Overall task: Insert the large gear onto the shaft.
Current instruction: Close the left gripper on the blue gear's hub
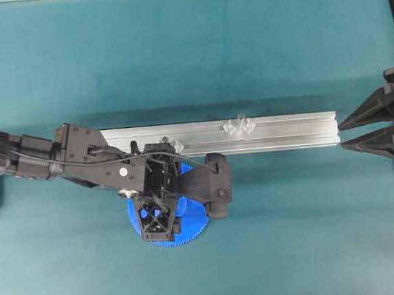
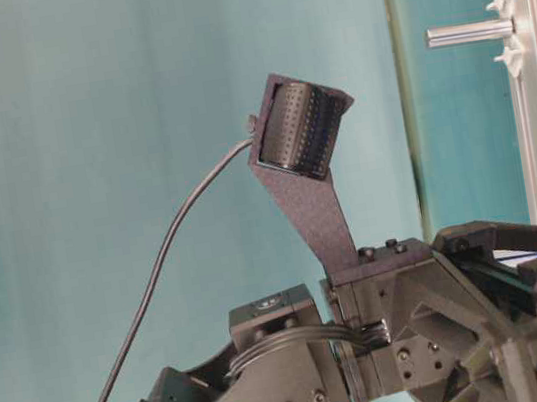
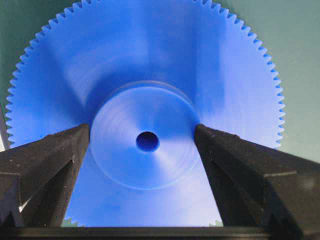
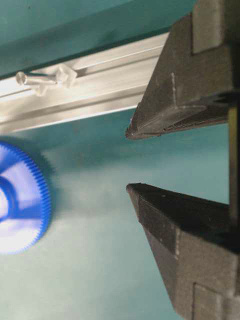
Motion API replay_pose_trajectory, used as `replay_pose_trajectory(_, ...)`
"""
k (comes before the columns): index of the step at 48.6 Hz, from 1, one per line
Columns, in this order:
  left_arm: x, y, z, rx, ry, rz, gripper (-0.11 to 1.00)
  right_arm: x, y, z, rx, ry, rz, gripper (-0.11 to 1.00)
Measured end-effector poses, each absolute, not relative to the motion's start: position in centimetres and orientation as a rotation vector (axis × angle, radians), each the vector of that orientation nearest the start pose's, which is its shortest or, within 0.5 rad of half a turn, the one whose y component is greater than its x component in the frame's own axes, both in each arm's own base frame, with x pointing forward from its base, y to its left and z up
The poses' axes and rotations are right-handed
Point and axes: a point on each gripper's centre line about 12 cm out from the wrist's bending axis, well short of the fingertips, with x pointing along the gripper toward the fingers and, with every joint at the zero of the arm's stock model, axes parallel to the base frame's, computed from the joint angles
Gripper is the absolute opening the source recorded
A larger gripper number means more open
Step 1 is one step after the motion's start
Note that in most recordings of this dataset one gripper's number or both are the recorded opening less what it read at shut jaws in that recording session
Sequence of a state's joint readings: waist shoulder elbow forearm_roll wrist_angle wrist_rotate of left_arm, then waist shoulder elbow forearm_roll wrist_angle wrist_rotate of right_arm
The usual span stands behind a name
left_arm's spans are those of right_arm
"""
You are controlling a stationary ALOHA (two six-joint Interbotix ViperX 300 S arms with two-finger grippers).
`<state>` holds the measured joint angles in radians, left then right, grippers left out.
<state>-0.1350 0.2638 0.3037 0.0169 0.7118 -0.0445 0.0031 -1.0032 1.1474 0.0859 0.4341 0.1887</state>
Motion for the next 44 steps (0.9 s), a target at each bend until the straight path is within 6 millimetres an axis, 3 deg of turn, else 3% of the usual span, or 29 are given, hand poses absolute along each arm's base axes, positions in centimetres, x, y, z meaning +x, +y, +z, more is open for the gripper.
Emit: replay_pose_trajectory(44, 41.5, -6.8, 11.7, 0.09, 1.327, -0.105, 0.93, 16.9, 0.5, 23.0, 0.3, 0.554, -0.044, 0.51)
